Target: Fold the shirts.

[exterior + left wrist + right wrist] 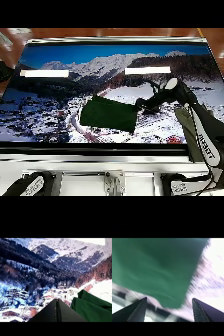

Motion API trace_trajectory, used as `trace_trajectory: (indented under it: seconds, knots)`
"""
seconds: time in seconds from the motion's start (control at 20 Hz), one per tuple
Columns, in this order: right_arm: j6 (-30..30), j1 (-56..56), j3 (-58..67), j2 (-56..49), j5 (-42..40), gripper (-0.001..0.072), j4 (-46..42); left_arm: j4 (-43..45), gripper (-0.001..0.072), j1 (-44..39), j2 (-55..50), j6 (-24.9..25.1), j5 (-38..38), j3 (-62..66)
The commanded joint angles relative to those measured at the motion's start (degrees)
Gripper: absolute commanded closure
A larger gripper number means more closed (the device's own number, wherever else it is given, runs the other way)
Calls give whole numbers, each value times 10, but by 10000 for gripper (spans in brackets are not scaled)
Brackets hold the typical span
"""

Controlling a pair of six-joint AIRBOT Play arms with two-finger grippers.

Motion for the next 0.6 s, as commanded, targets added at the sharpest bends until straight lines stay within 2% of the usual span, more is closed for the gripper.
trace_trajectory:
  seconds: [0.0,0.2,0.35,0.4,0.45,0.5,0.55]
  knots:
    - [7,-38,-86,4,-51,33,5,-2,672,-14,0,-1,-2,-3]
    - [-70,-36,-103,-50,-91,33,153,-2,672,-21,-3,-3,-2,-3]
    - [-117,-9,-103,-82,-103,38,241,-2,672,-22,-3,-28,-2,-3]
    - [-127,5,-103,-90,-106,218,254,-2,672,-22,-3,-28,-2,-3]
    - [-136,13,-98,-91,-104,539,255,-2,672,-22,-3,-28,-2,-3]
    - [-151,12,-89,-90,-91,648,258,-2,672,-22,-3,-29,-3,-3]
    - [-179,5,-72,-85,-68,647,262,-2,672,-22,-3,-29,-8,-3]
